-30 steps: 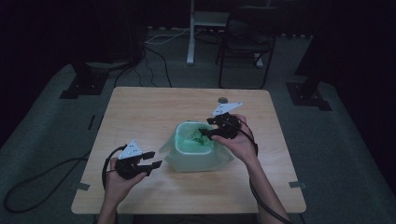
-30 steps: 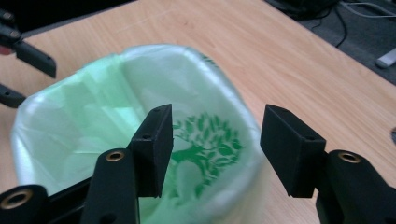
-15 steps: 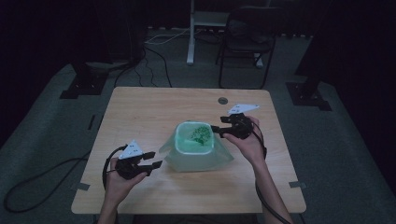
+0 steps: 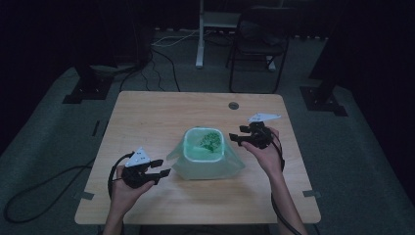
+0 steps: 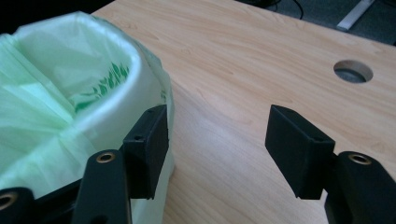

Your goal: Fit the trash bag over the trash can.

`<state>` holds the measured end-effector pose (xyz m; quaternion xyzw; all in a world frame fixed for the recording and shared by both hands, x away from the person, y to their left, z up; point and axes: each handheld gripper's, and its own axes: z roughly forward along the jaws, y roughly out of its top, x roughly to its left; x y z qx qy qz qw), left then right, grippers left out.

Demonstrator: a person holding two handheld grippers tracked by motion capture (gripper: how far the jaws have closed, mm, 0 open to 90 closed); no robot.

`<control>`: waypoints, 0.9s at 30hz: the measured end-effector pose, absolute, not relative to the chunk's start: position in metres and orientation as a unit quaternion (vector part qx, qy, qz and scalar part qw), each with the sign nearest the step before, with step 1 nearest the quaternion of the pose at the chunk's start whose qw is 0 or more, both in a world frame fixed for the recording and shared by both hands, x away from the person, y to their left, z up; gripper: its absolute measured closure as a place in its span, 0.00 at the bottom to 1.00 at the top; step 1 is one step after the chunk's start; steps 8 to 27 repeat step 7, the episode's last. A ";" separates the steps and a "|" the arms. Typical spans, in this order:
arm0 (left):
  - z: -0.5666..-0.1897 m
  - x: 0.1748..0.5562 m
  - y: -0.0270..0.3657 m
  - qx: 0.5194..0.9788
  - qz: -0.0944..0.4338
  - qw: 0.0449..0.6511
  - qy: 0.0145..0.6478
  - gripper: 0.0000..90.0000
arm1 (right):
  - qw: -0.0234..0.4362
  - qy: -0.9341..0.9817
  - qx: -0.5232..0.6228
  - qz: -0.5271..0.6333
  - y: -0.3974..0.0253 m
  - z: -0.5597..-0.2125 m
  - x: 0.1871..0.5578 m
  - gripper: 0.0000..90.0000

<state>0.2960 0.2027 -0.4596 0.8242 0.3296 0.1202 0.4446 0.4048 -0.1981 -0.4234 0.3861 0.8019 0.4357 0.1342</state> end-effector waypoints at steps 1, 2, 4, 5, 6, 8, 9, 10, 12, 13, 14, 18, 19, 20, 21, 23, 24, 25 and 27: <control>-0.460 0.296 0.203 0.824 0.120 0.445 0.329 0.57 | 0.133 0.802 0.388 0.435 -0.199 -0.426 0.404 0.43; -0.459 0.296 0.203 0.824 0.120 0.445 0.329 0.57 | 0.131 0.802 0.390 0.433 -0.200 -0.428 0.404 0.43; -0.459 0.296 0.204 0.824 0.121 0.445 0.330 0.57 | 0.127 0.802 0.395 0.431 -0.203 -0.433 0.403 0.43; -0.459 0.296 0.204 0.824 0.121 0.445 0.330 0.57 | 0.124 0.802 0.398 0.428 -0.205 -0.435 0.402 0.43; -0.459 0.296 0.204 0.824 0.121 0.445 0.330 0.57 | 0.122 0.802 0.400 0.426 -0.208 -0.437 0.402 0.43; -0.459 0.296 0.204 0.824 0.121 0.445 0.330 0.57 | 0.120 0.801 0.404 0.425 -0.210 -0.440 0.401 0.43; -0.459 0.296 0.204 0.824 0.121 0.445 0.330 0.57 | 0.120 0.801 0.404 0.425 -0.210 -0.440 0.401 0.43; -0.459 0.296 0.204 0.824 0.121 0.445 0.330 0.57 | 0.120 0.801 0.404 0.425 -0.210 -0.440 0.401 0.43; -0.459 0.296 0.204 0.824 0.121 0.445 0.330 0.57 | 0.120 0.801 0.404 0.425 -0.210 -0.440 0.401 0.43; -0.459 0.296 0.204 0.824 0.121 0.445 0.330 0.57 | 0.120 0.801 0.404 0.425 -0.210 -0.440 0.401 0.43; -0.459 0.296 0.204 0.824 0.121 0.445 0.330 0.57 | 0.120 0.801 0.404 0.425 -0.210 -0.440 0.401 0.43; -0.459 0.296 0.204 0.824 0.121 0.445 0.330 0.57 | 0.120 0.801 0.404 0.425 -0.210 -0.440 0.401 0.43; -0.459 0.296 0.204 0.824 0.121 0.445 0.330 0.57 | 0.120 0.801 0.404 0.425 -0.210 -0.440 0.401 0.43; -0.459 0.296 0.204 0.824 0.121 0.445 0.330 0.57 | 0.120 0.801 0.404 0.425 -0.210 -0.440 0.401 0.43; -0.459 0.296 0.204 0.824 0.121 0.445 0.330 0.57 | 0.120 0.801 0.404 0.425 -0.210 -0.440 0.401 0.43; -0.459 0.296 0.204 0.824 0.121 0.445 0.330 0.57 | 0.120 0.801 0.404 0.425 -0.210 -0.440 0.401 0.43; -0.459 0.296 0.204 0.824 0.121 0.445 0.330 0.57 | 0.120 0.801 0.404 0.425 -0.210 -0.440 0.401 0.43; -0.459 0.296 0.204 0.824 0.121 0.445 0.330 0.57 | 0.120 0.801 0.404 0.425 -0.210 -0.440 0.401 0.43; -0.459 0.296 0.204 0.824 0.121 0.445 0.330 0.57 | 0.120 0.801 0.404 0.425 -0.210 -0.440 0.401 0.43</control>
